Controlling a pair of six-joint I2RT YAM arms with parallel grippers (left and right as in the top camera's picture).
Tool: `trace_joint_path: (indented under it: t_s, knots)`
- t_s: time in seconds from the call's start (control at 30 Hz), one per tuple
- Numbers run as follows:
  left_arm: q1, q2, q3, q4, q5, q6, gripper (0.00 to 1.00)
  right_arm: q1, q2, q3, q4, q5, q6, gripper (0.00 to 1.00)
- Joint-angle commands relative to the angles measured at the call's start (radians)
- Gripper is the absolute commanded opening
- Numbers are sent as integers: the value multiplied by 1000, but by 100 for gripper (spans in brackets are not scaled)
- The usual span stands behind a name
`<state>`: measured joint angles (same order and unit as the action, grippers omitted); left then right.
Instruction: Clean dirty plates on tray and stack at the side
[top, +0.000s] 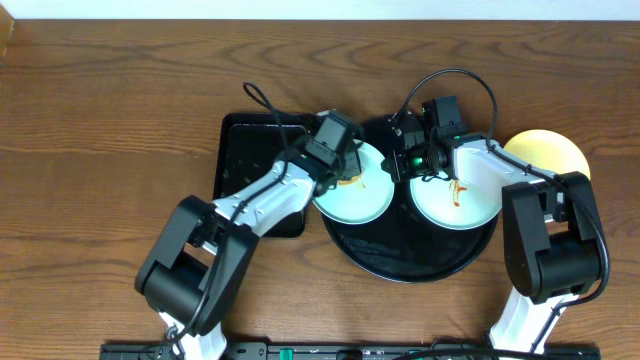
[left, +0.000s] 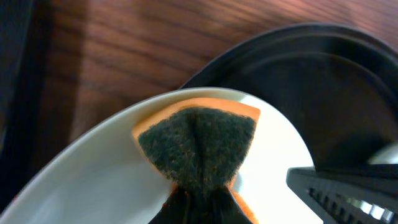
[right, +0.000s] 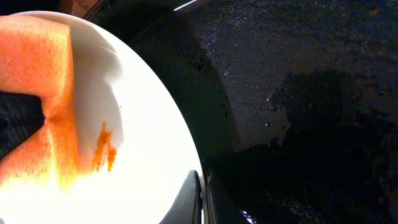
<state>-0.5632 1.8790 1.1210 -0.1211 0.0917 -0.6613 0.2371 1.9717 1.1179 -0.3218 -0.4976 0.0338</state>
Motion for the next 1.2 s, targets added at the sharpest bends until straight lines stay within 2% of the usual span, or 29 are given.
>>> trace_joint_path:
  t_s: [0.0, 0.07, 0.1, 0.33, 0.53, 0.7, 0.8, 0.9, 1.03, 1.17]
  knots:
    - [25, -8, 16, 29, 311, 198, 8, 15, -1, 0, -18, 19, 6, 1]
    - [26, -16, 16, 49, 426, 289, 8, 15, -1, 0, -18, 19, 6, 1]
    - [26, -16, 16, 48, 432, 303, 8, 15, -1, 0, -18, 19, 6, 1]
    - [26, -5, 13, 58, 360, 278, 7, 15, -1, 0, -27, 19, 6, 1]
    - [25, 30, 9, 114, 373, 24, 8, 15, -1, 0, -27, 19, 6, 1]
    - [24, 97, 9, 176, 444, -103, 8, 15, -1, 0, -31, 19, 6, 1]
    - [25, 142, 8, 174, 443, -106, 7, 15, -1, 0, -31, 19, 6, 1]
    - [43, 148, 9, 140, 409, -55, 8, 15, -1, 0, -32, 19, 6, 1]
    - [84, 120, 9, 80, 386, 7, 8, 15, -1, 0, -34, 19, 6, 1]
    - [116, 69, 9, 2, 354, 15, 8, 15, -1, 0, -33, 24, 6, 1]
